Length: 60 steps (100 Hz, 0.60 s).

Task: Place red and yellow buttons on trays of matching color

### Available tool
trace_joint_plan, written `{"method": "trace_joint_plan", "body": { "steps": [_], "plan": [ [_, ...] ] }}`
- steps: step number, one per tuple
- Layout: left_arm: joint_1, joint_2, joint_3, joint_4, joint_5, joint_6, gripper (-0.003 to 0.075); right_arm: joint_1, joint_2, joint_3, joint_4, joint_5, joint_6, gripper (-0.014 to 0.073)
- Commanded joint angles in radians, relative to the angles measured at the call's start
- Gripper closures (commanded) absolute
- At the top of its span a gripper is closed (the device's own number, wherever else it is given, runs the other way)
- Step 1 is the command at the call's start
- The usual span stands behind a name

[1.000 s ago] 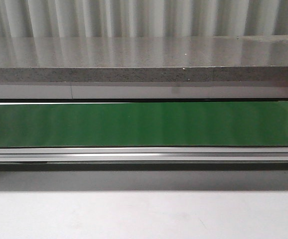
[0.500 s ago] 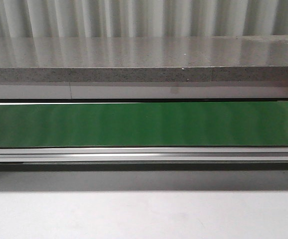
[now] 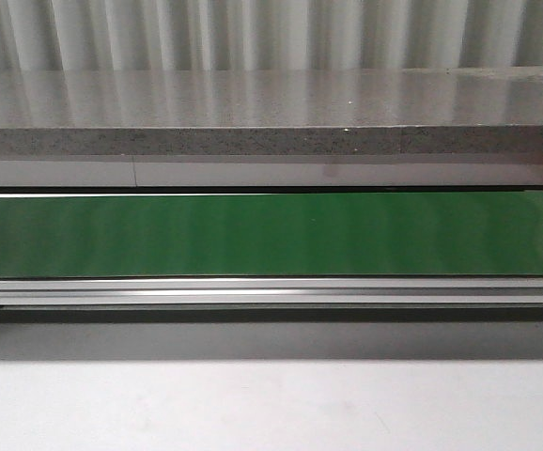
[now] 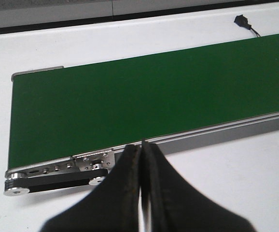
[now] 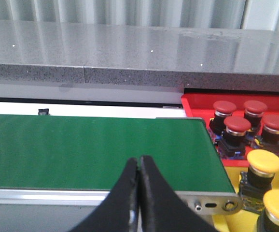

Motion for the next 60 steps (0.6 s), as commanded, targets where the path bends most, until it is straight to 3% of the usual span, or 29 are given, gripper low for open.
{"method": "trace_joint_plan", "body": {
  "steps": [1, 60],
  "plan": [
    [-0.009, 0.002, -0.026, -0.025, -0.061, 0.001, 0.074, -0.006, -0.017, 0.001, -0.012, -0.102, 0.003, 0.0661],
    [-0.009, 0.002, -0.026, -0.025, -0.061, 0.001, 0.074, -0.006, -0.017, 0.001, -0.012, -0.109, 0.003, 0.0661]
  ]
}}
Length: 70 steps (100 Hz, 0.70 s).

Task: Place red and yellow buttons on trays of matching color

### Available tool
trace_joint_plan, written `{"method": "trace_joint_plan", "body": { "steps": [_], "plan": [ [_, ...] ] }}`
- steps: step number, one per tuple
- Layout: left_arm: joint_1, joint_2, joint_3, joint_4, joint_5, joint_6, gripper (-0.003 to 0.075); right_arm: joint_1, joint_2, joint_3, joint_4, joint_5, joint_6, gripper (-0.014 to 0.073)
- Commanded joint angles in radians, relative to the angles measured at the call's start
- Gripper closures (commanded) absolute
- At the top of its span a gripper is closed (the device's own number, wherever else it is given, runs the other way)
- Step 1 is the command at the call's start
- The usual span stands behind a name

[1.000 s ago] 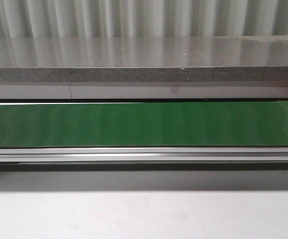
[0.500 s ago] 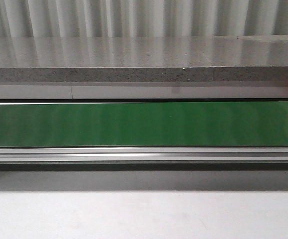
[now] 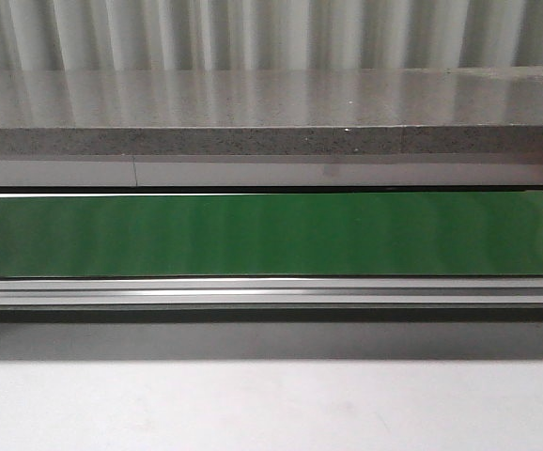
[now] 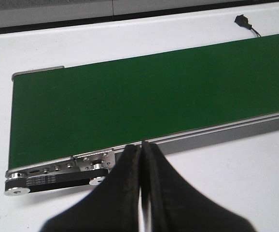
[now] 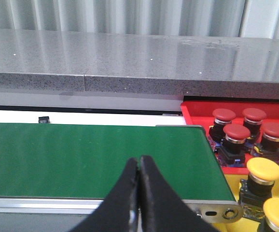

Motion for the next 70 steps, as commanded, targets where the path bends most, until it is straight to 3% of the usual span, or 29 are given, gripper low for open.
{"method": "trace_joint_plan", "body": {
  "steps": [1, 38, 53, 70],
  "plan": [
    [-0.009, 0.002, -0.026, -0.025, -0.061, 0.001, 0.074, -0.006, -0.017, 0.001, -0.011, -0.088, 0.0, 0.0661],
    [-0.006, -0.003, -0.013, 0.023, -0.092, -0.002, 0.074, -0.006, -0.017, 0.001, -0.011, -0.088, 0.0, 0.0661],
    [-0.013, -0.051, 0.072, 0.07, -0.318, -0.128, 0.074, -0.006, -0.017, 0.001, -0.011, -0.088, 0.0, 0.0661],
    [-0.024, -0.167, 0.255, 0.241, -0.636, -0.219, 0.074, -0.006, -0.017, 0.001, -0.011, -0.088, 0.0, 0.0661]
  ]
}}
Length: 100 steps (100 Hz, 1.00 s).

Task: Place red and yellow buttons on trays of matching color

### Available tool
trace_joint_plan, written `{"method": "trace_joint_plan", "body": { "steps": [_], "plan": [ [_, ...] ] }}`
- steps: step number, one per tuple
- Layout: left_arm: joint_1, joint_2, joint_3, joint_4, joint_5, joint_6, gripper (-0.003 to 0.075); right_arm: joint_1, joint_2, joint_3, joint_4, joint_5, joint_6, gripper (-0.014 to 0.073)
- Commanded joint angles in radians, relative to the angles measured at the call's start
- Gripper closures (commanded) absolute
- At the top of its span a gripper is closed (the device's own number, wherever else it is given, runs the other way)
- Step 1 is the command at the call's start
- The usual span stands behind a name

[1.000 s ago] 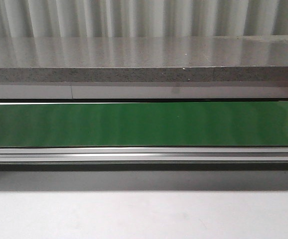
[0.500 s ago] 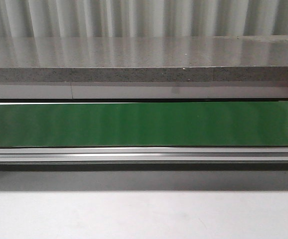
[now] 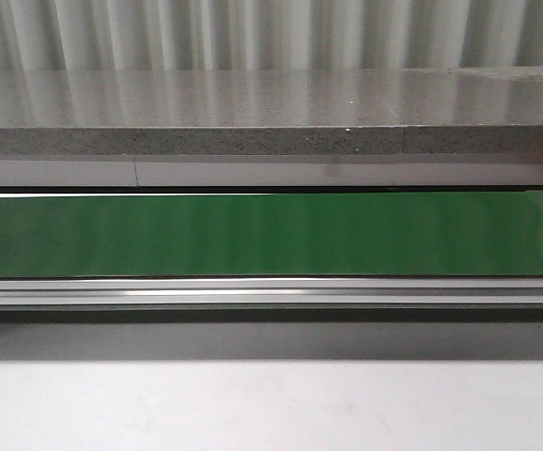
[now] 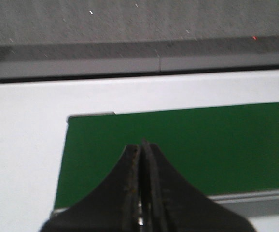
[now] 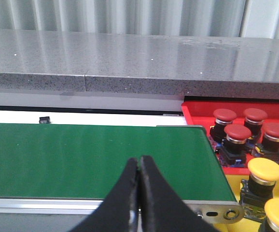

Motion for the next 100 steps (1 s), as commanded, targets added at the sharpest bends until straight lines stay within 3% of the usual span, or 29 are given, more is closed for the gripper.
{"method": "trace_joint_plan", "body": {
  "steps": [1, 13, 52, 57, 100],
  "plan": [
    [-0.009, -0.052, 0.063, 0.065, -0.231, -0.051, 0.074, -0.006, -0.017, 0.001, -0.011, -0.088, -0.002, 0.0661],
    [-0.009, -0.152, 0.195, 0.067, -0.346, -0.052, 0.074, -0.006, -0.017, 0.001, -0.011, -0.088, -0.002, 0.0661],
    [-0.005, -0.461, 0.531, 0.094, -0.436, -0.119, 0.074, -0.006, -0.017, 0.001, -0.011, -0.088, -0.002, 0.0661],
    [-0.005, -0.502, 0.526, 0.097, -0.35, -0.13, 0.074, -0.006, -0.017, 0.001, -0.011, -0.088, -0.002, 0.0661],
    [-0.005, -0.494, 0.526, 0.095, -0.368, -0.128, 0.074, -0.006, -0.017, 0.001, -0.011, -0.087, -0.002, 0.0661]
  ]
}}
